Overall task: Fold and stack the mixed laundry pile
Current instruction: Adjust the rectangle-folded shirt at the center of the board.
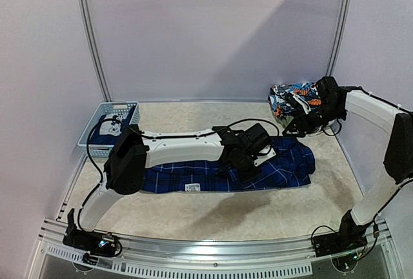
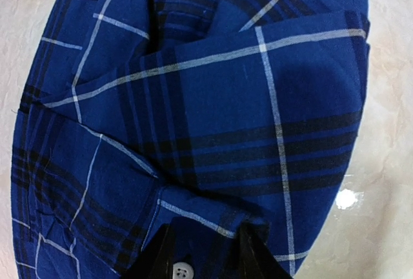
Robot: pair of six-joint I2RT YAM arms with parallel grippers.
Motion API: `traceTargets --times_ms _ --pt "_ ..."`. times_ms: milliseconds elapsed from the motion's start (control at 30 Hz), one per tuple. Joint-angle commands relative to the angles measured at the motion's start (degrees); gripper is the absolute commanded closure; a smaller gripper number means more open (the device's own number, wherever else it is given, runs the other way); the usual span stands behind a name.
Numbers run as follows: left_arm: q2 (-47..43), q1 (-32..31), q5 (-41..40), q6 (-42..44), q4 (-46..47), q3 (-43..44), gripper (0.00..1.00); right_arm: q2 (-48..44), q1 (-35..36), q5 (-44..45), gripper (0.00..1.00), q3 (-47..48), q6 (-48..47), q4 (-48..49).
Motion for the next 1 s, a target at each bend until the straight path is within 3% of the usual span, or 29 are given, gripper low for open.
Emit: traceTargets --times_ms 0,100,267,533,700,967 --pt "0.2 -0.3 1.6 0.8 -1.3 0.7 0.63 0.3 -0.5 -1.1 0.39 -0.6 -0.4 -0.9" --pt "0.8 -0.4 5.1 1.5 -2.6 1.2 0.61 0.2 -0.5 -1.1 0.39 -0.6 -0.5 -1.0" --pt "2.4 -1.0 3.7 2.3 -5.0 3.2 0.66 0.5 -0.5 -1.2 0.39 -0.6 -0.6 -1.1" --pt "0.9 -0.2 1.4 1.6 -2.9 3.2 1.00 0.8 -0.5 -1.2 0.39 -0.5 -0.8 -1.4" --pt "-3.3 2.3 1.1 -1.1 0.9 1.0 1.00 0.4 -1.2 -0.4 0.39 -0.4 -1.2 -1.8" --pt "-21.8 9.2 3.3 -10.0 19.7 -16.5 1.00 -0.3 -2.2 1.1 0.39 -0.1 -2.3 -3.4"
